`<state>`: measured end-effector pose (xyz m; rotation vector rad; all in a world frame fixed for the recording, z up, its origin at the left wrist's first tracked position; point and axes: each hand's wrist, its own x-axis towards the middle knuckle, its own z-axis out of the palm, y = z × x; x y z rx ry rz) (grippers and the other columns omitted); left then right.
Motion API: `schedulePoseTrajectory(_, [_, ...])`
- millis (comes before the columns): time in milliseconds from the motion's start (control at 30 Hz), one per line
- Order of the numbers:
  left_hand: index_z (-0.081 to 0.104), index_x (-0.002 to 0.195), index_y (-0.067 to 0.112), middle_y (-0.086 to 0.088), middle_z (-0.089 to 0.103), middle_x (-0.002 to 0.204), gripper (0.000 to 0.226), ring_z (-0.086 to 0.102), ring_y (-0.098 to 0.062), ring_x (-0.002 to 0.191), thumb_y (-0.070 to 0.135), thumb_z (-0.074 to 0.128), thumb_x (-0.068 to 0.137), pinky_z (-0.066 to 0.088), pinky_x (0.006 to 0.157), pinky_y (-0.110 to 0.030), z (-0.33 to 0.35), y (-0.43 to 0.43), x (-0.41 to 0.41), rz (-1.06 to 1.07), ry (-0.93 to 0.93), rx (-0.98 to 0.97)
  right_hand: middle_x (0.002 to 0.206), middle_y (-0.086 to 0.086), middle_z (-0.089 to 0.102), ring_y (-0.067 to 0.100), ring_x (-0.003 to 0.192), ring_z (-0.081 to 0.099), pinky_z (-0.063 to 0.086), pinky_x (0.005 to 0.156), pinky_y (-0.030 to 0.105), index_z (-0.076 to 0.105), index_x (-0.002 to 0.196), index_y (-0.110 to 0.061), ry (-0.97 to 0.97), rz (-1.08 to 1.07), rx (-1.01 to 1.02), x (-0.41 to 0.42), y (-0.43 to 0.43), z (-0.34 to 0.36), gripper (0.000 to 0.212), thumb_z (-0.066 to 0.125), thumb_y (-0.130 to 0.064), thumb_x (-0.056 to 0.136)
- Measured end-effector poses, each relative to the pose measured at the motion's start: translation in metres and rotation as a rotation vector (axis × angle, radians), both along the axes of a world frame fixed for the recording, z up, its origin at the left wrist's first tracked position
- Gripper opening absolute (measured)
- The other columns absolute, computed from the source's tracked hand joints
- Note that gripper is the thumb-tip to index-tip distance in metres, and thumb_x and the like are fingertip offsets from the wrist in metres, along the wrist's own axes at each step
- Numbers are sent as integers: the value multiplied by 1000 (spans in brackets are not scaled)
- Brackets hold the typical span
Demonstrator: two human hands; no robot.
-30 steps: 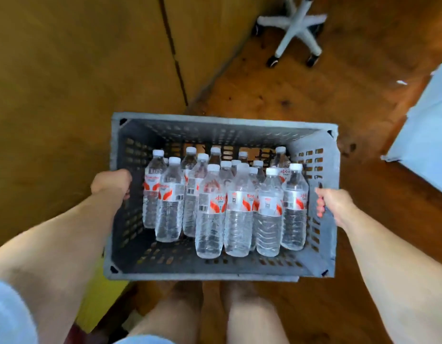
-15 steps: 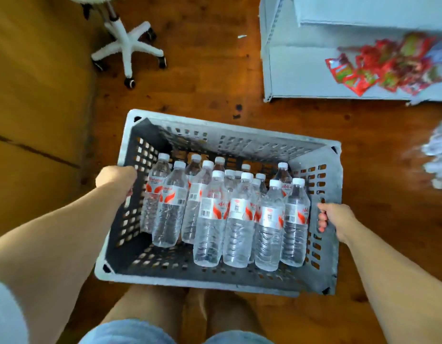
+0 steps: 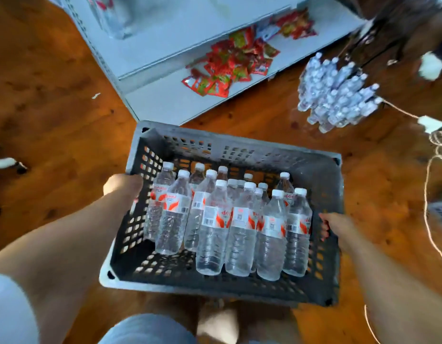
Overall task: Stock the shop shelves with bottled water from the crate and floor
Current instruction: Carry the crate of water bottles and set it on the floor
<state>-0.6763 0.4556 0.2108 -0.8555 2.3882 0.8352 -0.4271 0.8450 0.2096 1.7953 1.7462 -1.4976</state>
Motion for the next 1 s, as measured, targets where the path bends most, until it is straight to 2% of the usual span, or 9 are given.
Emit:
schedulePoseTrajectory(100, [60,89,1,-13,66,87,25,66,-29,82,23,56,78,55,83,-36,18,81,-32,-138,57,-64,49,5,29,19,36,31,32,43,28,34,62,-13,-3,-116,-27,10,45,-4,34,43,-11,95])
schedulePoseTrajectory(200, [59,93,0,-18,64,92,25,64,-32,84,21,56,82,51,73,-34,29,164,-54,-249,49,-30,50,4,28,19,40,30,33,44,29,35,64,-15,16,-208,-73,18,88,-6,33,43,-12,96])
schedulePoseTrajectory(333, [57,87,1,-17,62,81,21,60,-27,70,18,54,77,52,85,-40,36,269,-71,-361,63,-116,55,5,25,19,48,25,29,48,32,34,64,-15,17,-310,-121,30,156,-4,33,40,-10,96])
schedulePoseTrajectory(467, [62,93,-4,-21,66,87,33,65,-38,84,23,54,75,54,85,-45,33,371,-81,-479,84,-136,56,5,24,18,48,25,28,47,31,39,63,-12,-11,-384,-109,38,241,-9,34,38,-10,97])
schedulePoseTrajectory(633, [60,90,-1,-10,54,65,25,51,-24,54,22,54,83,44,53,-30,18,501,-94,-591,32,-113,56,4,23,17,47,23,25,47,29,39,63,-14,-44,-471,-75,39,341,-10,34,38,-10,97])
schedulePoseTrajectory(733, [63,85,-3,-15,60,69,28,59,-31,63,24,55,82,50,60,-35,0,585,-113,-660,21,-70,53,5,26,17,46,24,25,47,29,39,62,-12,-31,-575,-43,37,396,-14,34,40,-8,95])
schedulePoseTrajectory(800, [63,83,-3,-14,58,65,29,57,-31,62,25,55,83,48,57,-33,-6,638,-119,-701,1,-53,48,4,25,17,45,24,24,46,29,35,59,-13,-32,-635,-32,38,429,-17,37,40,-8,96])
schedulePoseTrajectory(900, [63,83,-3,-12,55,62,33,58,-31,69,29,56,86,51,65,-40,-15,714,-121,-782,10,-53,31,-3,25,15,29,25,27,39,24,29,59,-14,-26,-672,-102,43,477,-25,40,32,-8,99])
schedulePoseTrajectory(1000, [60,71,-1,-15,61,66,33,62,-32,73,28,54,87,52,71,-38,-31,782,-123,-817,26,-53,27,-5,23,11,21,22,29,37,22,29,59,-13,-4,-737,-130,49,525,-40,41,30,-8,100])
